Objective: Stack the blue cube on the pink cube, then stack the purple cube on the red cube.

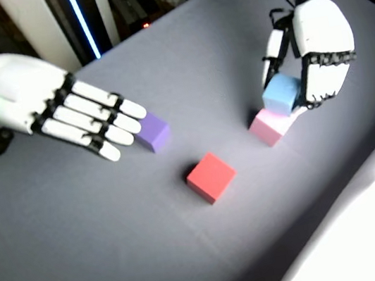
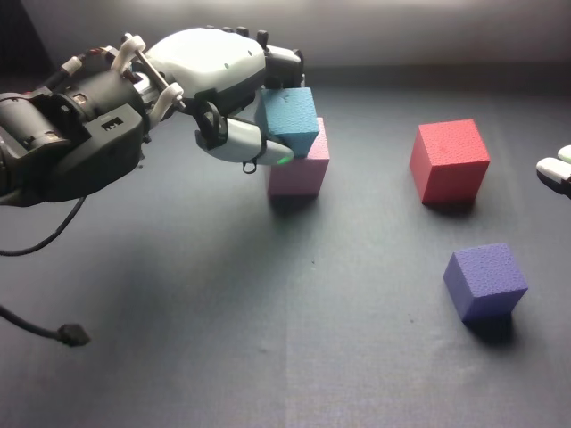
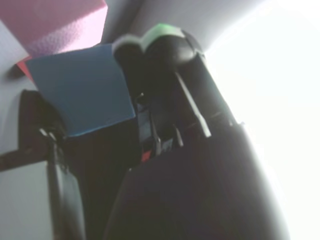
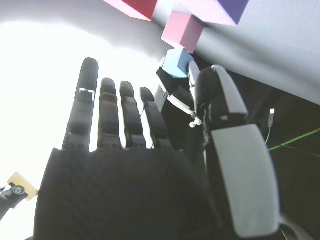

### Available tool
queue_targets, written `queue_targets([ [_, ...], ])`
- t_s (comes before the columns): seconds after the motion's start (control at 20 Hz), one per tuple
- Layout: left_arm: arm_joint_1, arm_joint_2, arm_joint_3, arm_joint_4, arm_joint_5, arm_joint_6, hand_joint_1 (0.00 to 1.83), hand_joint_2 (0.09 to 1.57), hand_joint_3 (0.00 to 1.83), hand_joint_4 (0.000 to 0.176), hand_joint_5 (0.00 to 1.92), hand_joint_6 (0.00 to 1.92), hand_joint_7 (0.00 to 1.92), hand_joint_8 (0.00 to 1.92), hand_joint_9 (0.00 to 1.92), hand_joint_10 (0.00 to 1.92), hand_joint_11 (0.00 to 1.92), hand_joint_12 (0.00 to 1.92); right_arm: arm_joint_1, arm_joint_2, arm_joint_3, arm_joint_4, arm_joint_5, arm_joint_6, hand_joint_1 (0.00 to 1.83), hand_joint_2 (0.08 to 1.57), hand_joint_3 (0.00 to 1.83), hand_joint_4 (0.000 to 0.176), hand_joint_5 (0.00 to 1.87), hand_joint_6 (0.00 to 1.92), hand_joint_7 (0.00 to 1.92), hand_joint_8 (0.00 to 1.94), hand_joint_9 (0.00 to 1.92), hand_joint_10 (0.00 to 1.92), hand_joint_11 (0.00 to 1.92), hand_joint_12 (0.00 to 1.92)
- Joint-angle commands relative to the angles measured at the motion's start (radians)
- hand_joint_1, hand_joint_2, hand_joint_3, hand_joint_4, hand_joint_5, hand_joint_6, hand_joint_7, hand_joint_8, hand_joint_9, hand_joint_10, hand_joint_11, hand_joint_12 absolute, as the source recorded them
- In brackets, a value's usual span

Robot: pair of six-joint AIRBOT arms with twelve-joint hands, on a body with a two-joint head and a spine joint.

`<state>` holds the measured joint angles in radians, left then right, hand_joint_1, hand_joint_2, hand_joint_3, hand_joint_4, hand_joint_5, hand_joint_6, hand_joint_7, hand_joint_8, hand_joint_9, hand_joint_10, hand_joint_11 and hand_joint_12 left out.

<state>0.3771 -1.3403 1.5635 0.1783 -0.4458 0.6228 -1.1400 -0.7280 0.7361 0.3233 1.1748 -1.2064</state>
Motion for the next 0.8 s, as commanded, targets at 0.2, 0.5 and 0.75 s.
queue_targets([
  [0.2, 0.007, -0.009, 0.018, -0.008, -0.066, 0.004, 0.77, 1.2, 0.0, 0.032, 0.2, 0.69, 0.43, 0.23, 0.32, 0.57, 0.04, 1.52, 0.003, 0.0, 0.008, -0.003, 0.117, -0.001, 0.72, 1.28, 0.0, 0.0, 0.03, 0.0, 0.02, 0.0, 0.04, 0.05, 0.0, 1.06],
  [0.5, 0.022, 0.0, 0.013, -0.017, -0.073, 0.004, 0.59, 1.11, 0.0, 0.108, 0.04, 0.14, 0.06, 0.0, 0.03, 0.09, 0.0, 0.87, -0.001, -0.001, 0.007, 0.003, 0.116, 0.0, 0.72, 1.28, 0.0, 0.0, 0.04, 0.0, 0.02, 0.0, 0.0, 0.11, 0.0, 0.92],
  [0.75, 0.028, 0.025, -0.012, -0.026, -0.1, 0.022, 0.49, 1.04, 0.0, 0.176, 0.0, 0.0, 0.0, 0.0, 0.0, 0.0, 0.0, 0.0, -0.002, -0.001, 0.006, 0.006, 0.116, 0.001, 0.78, 1.26, 0.0, 0.0, 0.0, 0.0, 0.0, 0.0, 0.0, 0.15, 0.0, 1.19],
])
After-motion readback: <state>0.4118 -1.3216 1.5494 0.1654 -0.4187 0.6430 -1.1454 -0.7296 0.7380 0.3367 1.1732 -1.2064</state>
